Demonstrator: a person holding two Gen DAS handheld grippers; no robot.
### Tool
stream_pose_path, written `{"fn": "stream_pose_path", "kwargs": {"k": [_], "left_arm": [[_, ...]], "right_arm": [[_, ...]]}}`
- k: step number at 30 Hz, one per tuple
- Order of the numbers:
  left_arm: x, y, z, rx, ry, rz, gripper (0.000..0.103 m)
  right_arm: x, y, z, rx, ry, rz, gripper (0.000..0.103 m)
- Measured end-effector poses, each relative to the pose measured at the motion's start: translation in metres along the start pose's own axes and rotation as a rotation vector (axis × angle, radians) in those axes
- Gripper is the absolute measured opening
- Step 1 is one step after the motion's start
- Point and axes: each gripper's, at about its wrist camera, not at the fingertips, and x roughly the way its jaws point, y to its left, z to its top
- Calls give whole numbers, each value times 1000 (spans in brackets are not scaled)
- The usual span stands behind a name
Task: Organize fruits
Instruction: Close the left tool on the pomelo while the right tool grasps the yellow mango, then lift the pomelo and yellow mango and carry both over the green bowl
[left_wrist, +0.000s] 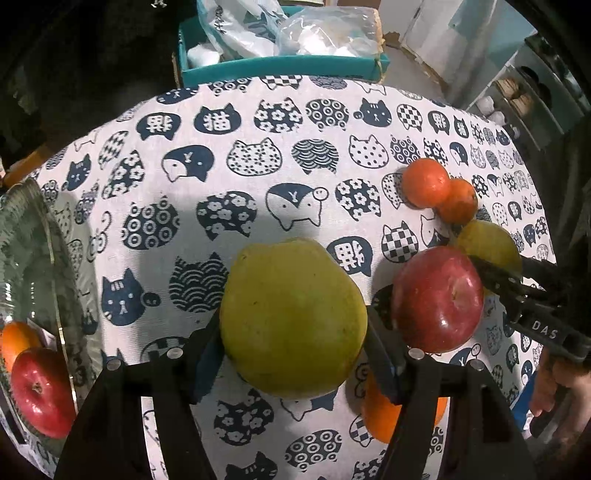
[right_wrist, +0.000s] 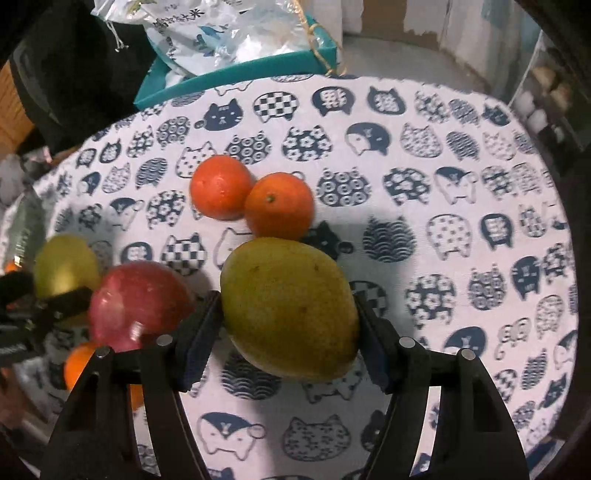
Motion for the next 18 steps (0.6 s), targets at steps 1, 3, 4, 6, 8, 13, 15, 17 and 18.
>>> {"fn": "stream_pose_path", "kwargs": {"k": [1,3,4,6,8,13,15,17,18], "left_arm": [[-2,1,0,-2,-5,3,70],[-8,5,-1,-6,-19,9,70],[-10,6,-2,-8,-25,11,70],[-17,8,-2,-10,-43,19,70],[-25,9,-3,-8,-63,27,70],[-46,10,-5,0,-114,35,70],[-55,10,-6,4,-132,31,70],[-64,9,-7,9,-152,34,70],[-68,8,-8,13,-163,37,70]], "right_arm": [[-1,0,-1,-9,-6,-21,69],[-5,2,-4,-19,-22,-53,69],[-8,2,-5,-22,-28,-61,69],[-14,4,-6,-30,-45,-84,69],[-21,6,-7,-40,-65,-110,69],[-41,9,-7,-33,-120,-115,69],[-48,11,-6,-33,-140,-117,69],[-57,12,-5,-35,-162,-115,69],[-61,14,-4,-36,-173,-114,69]]}}
